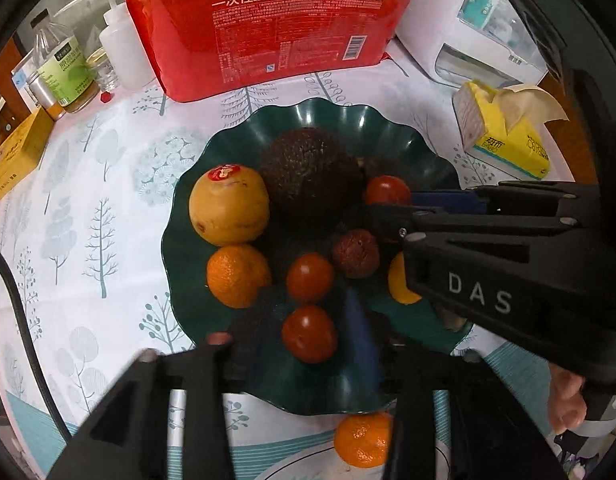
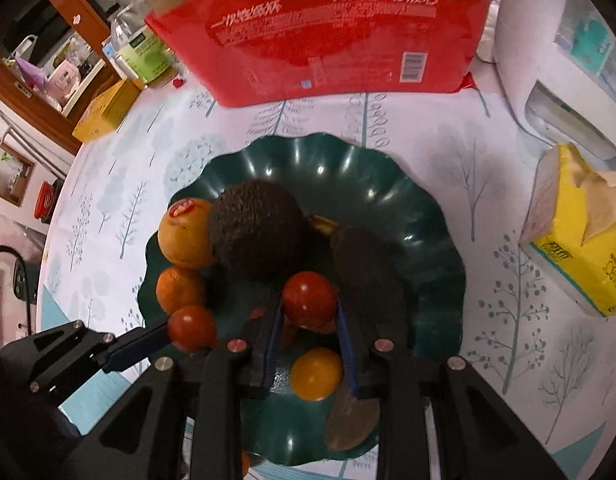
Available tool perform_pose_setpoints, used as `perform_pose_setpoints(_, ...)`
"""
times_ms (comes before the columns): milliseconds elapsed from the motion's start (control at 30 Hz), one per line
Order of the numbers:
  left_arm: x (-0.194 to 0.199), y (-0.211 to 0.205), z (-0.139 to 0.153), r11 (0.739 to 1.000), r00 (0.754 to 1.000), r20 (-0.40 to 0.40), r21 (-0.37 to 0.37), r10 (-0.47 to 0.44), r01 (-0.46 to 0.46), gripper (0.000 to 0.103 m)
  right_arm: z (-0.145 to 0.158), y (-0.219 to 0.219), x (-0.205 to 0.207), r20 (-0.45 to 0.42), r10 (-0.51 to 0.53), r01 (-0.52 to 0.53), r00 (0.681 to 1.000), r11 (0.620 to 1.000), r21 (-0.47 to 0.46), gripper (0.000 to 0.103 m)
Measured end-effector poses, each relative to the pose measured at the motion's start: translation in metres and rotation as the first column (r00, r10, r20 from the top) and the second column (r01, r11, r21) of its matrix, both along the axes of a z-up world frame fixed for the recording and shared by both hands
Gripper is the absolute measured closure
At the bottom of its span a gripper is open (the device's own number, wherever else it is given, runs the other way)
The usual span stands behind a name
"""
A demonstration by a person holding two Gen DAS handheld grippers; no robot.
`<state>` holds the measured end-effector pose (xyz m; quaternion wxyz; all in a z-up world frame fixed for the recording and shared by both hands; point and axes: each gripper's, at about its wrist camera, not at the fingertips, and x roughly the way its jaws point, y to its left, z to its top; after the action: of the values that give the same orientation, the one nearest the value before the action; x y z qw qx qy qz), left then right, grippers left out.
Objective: Organize fruits
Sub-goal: 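Carry both cherry tomatoes onto the green plate and open both tools, then withdraw both tools from the green plate toward the white plate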
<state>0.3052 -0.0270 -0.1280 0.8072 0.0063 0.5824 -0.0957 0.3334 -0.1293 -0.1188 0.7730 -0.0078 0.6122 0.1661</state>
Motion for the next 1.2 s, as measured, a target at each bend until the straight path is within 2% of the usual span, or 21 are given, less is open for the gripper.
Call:
perform_pose_setpoints(33, 0.0, 0.0, 0.002, 1.0, 1.0, 0.007, -0.001, 0.001, -0.001, 0.042, 0.001, 0.0, -0.001, 0.003, 0.002, -0.002, 1.0, 1.0, 0.004, 0.071)
perform_pose_setpoints(67, -0.002, 0.001, 0.005, 1.0, 1.0, 0.022, 0.001, 0.001, -0.001, 0.04, 0.002, 0.0, -0.002, 0.005, 0.005, -0.005, 1.0, 1.0, 0.012, 0.07)
perform_pose_setpoints(433, -0.008, 0.008, 0.012, 1.0, 1.0, 0.027, 0.006, 0.004, -0.004, 0.039, 0.01, -0.006, -0.01, 0.012, -0.007, 0.006, 1.0, 0.999, 0.037, 0.068)
perform_pose_setpoints(633, -0.019, 0.009, 0.025, 1.0, 0.999, 0.039, 0.016, -0.004, 0.003, 0.039, 0.018, -0.006, -0.019, 0.013, -0.015, 0.015, 1.0, 0.999, 0.041, 0.068)
perform_pose_setpoints(833, -0.033, 0.013, 0.057, 1.0, 0.998, 0.065, 0.012, -0.003, 0.002, 0.035, 0.048, -0.01, -0.031, 0.045, -0.023, 0.02, 0.999, 0.998, 0.053, 0.068)
perform_pose_setpoints(1033, -0.056, 0.025, 0.106, 1.0, 0.991, 0.135, 0.002, 0.009, -0.009, 0.025, 0.094, -0.014, -0.054, 0.105, -0.033, 0.025, 0.994, 0.996, 0.08, 0.068)
perform_pose_setpoints(1200, -0.087, 0.04, 0.143, 1.0, 0.981, 0.192, -0.011, 0.015, -0.013, 0.021, 0.131, -0.017, -0.084, 0.159, -0.026, 0.009, 0.987, 0.994, 0.107, 0.068)
